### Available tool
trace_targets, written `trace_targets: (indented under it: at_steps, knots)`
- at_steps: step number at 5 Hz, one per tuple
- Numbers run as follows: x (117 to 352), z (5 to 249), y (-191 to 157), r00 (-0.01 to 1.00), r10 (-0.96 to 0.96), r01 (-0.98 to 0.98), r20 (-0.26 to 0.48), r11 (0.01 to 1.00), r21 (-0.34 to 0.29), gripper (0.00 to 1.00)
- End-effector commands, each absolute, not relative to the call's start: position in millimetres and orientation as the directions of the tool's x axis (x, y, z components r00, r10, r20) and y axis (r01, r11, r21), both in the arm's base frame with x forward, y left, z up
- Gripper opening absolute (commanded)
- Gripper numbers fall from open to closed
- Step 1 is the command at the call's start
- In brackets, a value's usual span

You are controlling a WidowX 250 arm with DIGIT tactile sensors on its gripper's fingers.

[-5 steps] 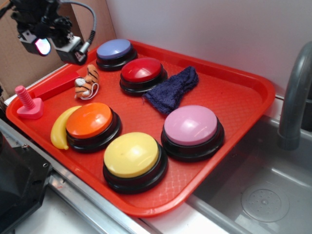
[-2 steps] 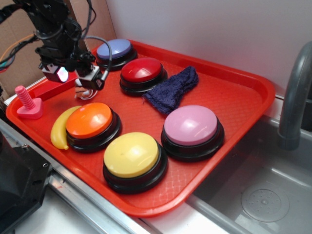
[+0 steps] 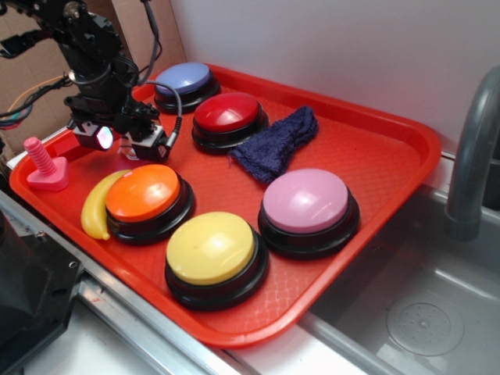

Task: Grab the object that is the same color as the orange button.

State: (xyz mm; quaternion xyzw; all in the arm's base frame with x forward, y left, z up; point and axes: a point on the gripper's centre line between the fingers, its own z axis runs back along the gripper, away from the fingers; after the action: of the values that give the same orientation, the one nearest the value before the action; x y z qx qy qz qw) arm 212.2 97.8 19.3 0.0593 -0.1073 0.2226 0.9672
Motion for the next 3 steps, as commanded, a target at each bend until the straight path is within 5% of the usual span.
trace_targets:
  at_steps: [1,3]
  knots:
    - [223.7,28.2,108.5,0.845,0.422,-0.446,0.329,0.895,0.0,0.0]
    - [225.0,58.6,99.7,0.862,0.411,-0.431,0.297,0.903,0.002,0.0]
